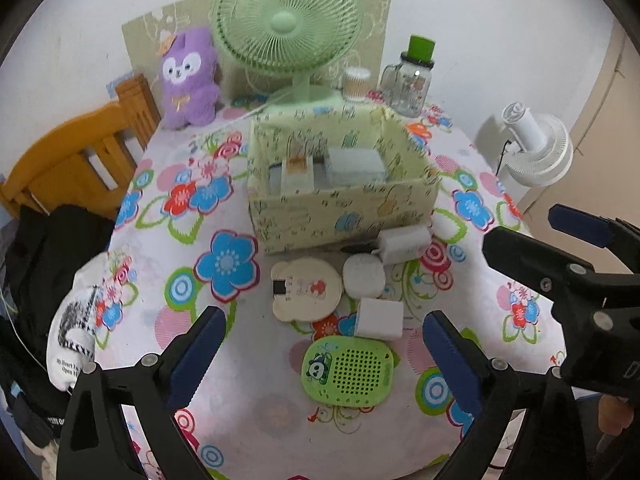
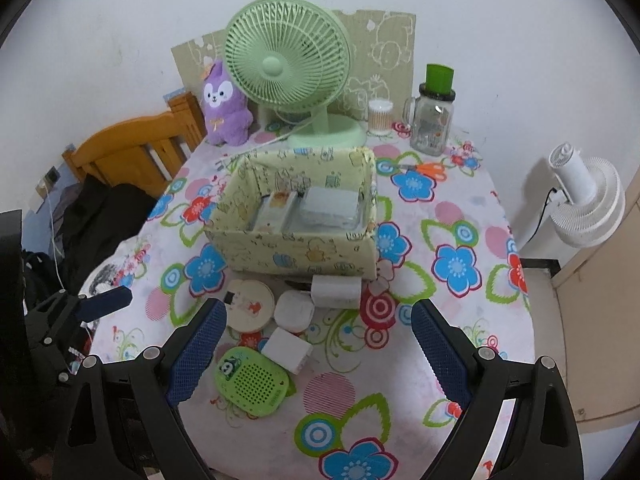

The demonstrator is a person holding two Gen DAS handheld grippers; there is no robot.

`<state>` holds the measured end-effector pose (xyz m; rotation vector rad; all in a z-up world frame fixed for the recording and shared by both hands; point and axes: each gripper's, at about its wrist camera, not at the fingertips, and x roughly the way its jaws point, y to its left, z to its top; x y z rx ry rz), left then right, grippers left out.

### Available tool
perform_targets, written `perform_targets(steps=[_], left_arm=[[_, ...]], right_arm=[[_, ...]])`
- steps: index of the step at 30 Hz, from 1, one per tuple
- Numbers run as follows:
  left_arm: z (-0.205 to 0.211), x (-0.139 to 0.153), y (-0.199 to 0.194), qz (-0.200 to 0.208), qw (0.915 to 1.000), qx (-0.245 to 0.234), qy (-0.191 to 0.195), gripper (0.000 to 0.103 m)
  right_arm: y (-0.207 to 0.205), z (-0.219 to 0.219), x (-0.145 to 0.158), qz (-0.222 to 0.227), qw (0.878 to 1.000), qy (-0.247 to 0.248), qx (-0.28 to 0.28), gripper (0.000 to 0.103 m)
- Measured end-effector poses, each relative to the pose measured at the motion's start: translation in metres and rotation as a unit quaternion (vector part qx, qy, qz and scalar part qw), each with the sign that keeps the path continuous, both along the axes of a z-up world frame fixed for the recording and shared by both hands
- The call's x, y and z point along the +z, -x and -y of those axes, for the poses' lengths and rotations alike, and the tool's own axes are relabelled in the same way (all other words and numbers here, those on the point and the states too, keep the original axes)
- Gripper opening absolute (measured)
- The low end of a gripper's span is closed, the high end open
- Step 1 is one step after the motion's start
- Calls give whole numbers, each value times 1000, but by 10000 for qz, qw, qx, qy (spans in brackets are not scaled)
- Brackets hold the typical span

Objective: Organize rigid objects
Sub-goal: 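Withdraw both tools from the box back over the table, then reach the right tool to the white square block and close on it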

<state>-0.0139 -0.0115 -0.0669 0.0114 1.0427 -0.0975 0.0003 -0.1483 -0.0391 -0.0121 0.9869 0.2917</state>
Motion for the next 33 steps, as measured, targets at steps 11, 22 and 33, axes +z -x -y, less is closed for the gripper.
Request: perform_targets(steps=[11, 22, 33], left_arm=[[6, -33, -5, -164, 9995, -169, -207, 100], [0, -69, -16, -503, 9985, -140, -177, 100], [0, -91, -26, -613, 9964, -477, -349, 100]], right_arm=[[-6, -4, -36, -285, 9995, 69, 83, 95], [-12, -14, -74, -635, 9977, 165, 152, 95], [-20, -41, -107, -933, 9951, 213, 233, 95]])
